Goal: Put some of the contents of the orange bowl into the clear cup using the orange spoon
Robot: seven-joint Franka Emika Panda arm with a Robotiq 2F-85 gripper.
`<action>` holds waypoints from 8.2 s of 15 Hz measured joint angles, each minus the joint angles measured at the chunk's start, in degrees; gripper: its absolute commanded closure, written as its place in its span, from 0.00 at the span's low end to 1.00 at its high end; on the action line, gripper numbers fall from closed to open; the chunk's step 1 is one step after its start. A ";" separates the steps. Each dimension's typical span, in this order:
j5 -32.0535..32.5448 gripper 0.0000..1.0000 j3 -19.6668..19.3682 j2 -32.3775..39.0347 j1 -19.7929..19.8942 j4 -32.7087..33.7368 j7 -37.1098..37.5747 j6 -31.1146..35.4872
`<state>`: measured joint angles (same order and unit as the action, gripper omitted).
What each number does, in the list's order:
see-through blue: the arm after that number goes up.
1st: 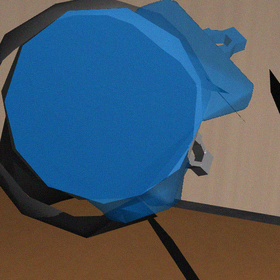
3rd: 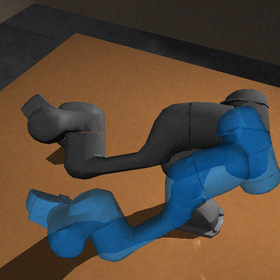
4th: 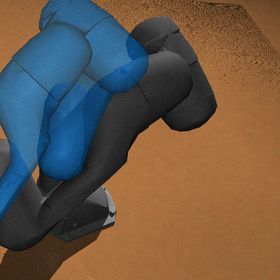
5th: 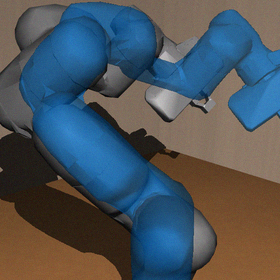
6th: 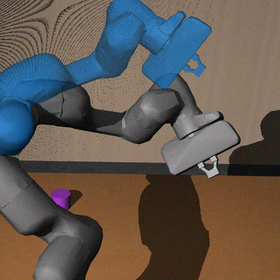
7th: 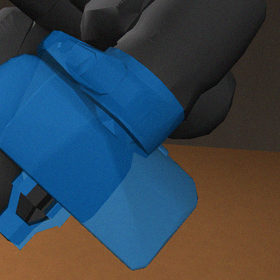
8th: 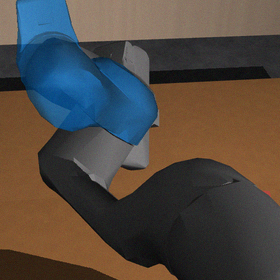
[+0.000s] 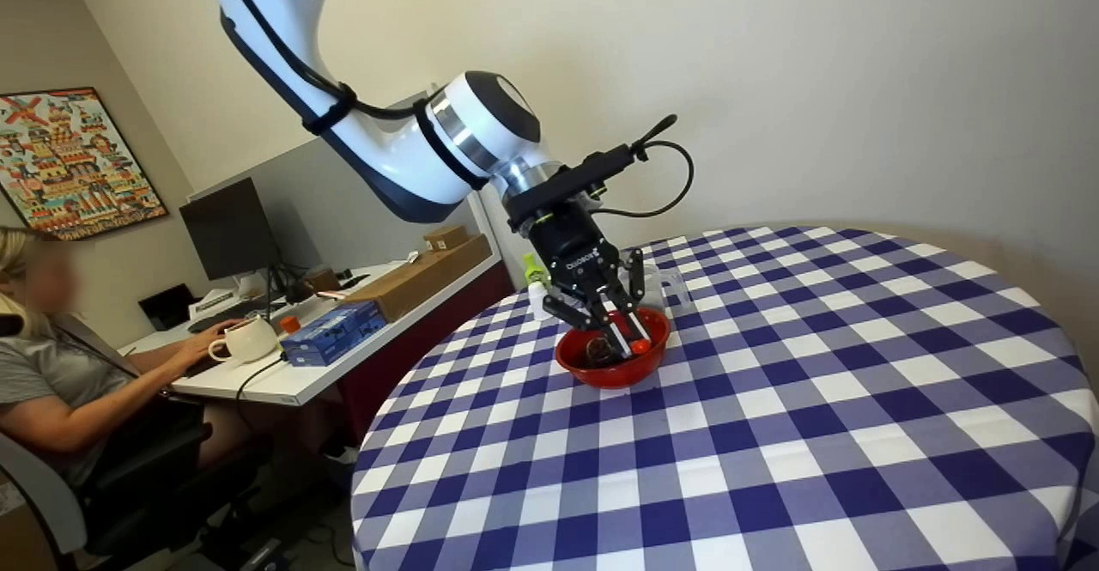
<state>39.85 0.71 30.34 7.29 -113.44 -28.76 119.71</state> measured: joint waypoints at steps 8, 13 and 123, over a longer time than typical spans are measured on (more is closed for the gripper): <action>-8.23 0.95 -0.24 1.00 0.29 7.82 -4.46 -6.10; -9.39 0.95 -1.70 0.96 0.50 11.33 -4.62 -7.16; -13.22 0.95 -5.04 -32.30 4.62 -23.06 -33.09 6.29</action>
<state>26.63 -4.33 -1.96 11.91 -136.51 -61.84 126.00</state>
